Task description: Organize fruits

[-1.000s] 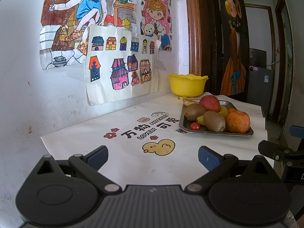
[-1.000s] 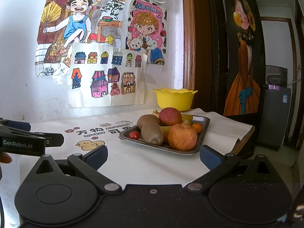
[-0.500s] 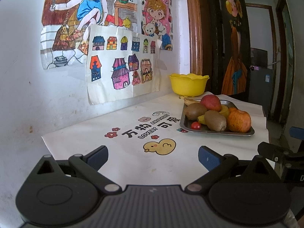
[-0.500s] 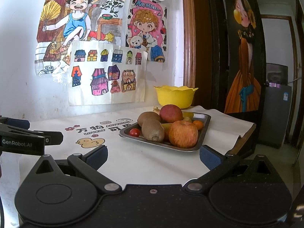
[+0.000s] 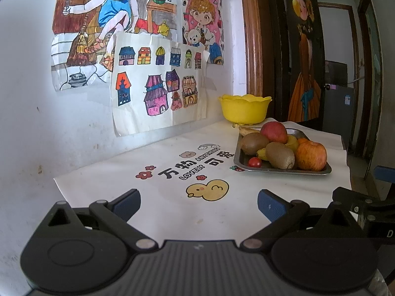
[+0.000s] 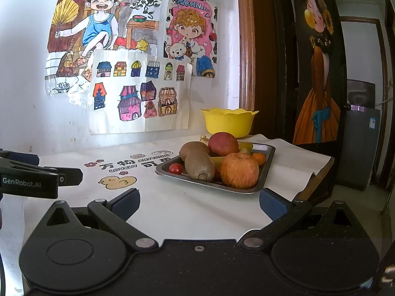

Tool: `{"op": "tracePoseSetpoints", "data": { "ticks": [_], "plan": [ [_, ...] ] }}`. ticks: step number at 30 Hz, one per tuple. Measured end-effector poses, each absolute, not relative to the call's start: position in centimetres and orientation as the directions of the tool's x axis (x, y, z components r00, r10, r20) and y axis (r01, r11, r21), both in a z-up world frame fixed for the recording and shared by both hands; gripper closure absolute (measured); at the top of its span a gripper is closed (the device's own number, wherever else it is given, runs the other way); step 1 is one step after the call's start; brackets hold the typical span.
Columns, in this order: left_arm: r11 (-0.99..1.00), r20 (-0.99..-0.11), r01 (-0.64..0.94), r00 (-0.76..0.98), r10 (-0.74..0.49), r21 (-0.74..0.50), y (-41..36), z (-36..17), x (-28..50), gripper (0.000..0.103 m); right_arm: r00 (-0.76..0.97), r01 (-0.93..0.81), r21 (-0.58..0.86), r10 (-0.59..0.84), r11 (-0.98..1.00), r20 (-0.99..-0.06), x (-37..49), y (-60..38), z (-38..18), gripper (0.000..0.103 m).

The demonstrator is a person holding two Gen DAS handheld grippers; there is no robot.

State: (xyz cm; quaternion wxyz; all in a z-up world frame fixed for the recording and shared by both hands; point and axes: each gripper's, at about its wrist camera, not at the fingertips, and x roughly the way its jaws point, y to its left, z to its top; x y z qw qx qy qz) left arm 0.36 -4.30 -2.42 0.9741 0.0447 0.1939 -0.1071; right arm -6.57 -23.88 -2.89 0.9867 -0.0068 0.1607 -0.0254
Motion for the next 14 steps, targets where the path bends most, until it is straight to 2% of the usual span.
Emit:
{"op": "tracePoseSetpoints", "data": {
  "ticks": [14],
  "plan": [
    [0.973, -0.393, 0.224, 0.900, -0.187, 0.051, -4.58, -2.71, 0.31, 0.000, 0.944, 0.049, -0.019, -0.052, 0.999, -0.324, -6.40, -23.91, -3.09, 0.001]
  ]
}}
